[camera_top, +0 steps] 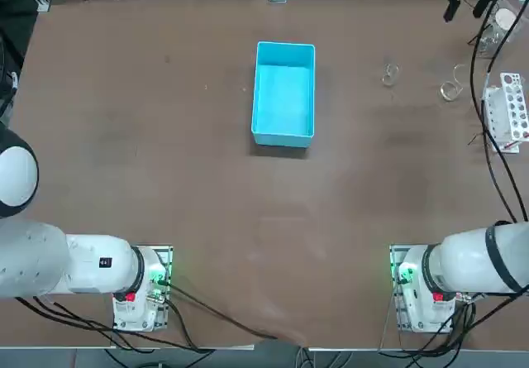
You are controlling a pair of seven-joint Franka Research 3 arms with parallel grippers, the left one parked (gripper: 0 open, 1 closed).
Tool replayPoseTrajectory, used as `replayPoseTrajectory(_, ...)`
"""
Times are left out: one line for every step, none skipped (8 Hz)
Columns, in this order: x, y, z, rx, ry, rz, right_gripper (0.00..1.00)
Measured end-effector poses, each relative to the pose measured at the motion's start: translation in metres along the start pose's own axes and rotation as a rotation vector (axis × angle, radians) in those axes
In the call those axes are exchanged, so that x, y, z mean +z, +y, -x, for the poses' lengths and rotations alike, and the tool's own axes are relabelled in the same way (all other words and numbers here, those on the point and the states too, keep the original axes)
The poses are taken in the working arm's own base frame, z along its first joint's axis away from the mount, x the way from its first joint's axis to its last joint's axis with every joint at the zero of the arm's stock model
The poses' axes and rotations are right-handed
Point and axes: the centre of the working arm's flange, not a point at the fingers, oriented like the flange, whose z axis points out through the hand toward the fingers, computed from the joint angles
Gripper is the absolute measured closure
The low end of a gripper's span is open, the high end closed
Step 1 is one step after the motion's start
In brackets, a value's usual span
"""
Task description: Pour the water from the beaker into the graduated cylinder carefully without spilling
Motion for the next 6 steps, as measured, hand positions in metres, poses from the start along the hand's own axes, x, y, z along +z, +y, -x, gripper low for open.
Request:
replayPoseTrajectory(0.002,0.004,0.003,0.007,-0.028,-0.003,0.00)
replayPoseTrajectory(0.005,0.006,0.007,0.017,-0.057,-0.005,0.00)
replayPoseTrajectory(0.007,0.007,0.009,0.062,-0.080,-0.001,0.01)
replayPoseTrajectory(0.008,0.007,0.009,0.155,-0.086,0.011,0.01)
replayPoseTrajectory(0.010,0.006,0.008,0.267,-0.088,0.037,0.01)
replayPoseTrajectory(0.013,-0.001,0.005,0.367,-0.088,0.077,0.01)
